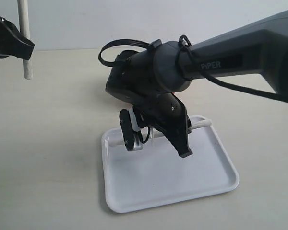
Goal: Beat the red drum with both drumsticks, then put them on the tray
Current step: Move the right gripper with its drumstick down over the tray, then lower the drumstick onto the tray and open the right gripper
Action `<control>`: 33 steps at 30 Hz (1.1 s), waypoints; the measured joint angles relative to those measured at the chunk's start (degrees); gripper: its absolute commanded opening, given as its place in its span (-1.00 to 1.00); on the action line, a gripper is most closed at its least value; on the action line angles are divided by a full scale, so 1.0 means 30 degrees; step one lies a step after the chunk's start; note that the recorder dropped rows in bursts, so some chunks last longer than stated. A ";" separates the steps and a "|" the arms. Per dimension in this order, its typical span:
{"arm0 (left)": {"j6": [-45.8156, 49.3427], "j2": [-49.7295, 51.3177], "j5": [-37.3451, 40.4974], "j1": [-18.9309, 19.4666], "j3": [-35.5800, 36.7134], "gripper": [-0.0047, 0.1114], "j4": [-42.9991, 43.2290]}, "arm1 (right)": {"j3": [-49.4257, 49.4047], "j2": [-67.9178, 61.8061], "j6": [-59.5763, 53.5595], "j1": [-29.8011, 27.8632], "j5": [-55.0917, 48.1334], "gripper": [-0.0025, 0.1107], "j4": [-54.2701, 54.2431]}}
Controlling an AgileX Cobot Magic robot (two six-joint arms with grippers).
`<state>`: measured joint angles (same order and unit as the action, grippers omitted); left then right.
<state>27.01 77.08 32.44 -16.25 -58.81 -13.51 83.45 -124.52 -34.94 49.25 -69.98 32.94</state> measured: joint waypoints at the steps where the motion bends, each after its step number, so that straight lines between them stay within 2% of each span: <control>1: 0.0000 0.0000 0.0000 0.0000 0.0000 -0.92 0.0000 | 0.0000 -0.0106 -0.0007 0.0000 0.0000 -0.96 -0.0003; 33: 0.0000 0.0000 -0.0038 0.0000 0.0000 -0.92 -0.0218 | 0.0000 -0.1494 0.0588 0.0000 0.0000 -0.96 0.0331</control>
<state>27.01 77.08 32.33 -16.25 -58.81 -14.16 83.45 -129.00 -33.18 49.25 -69.98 33.94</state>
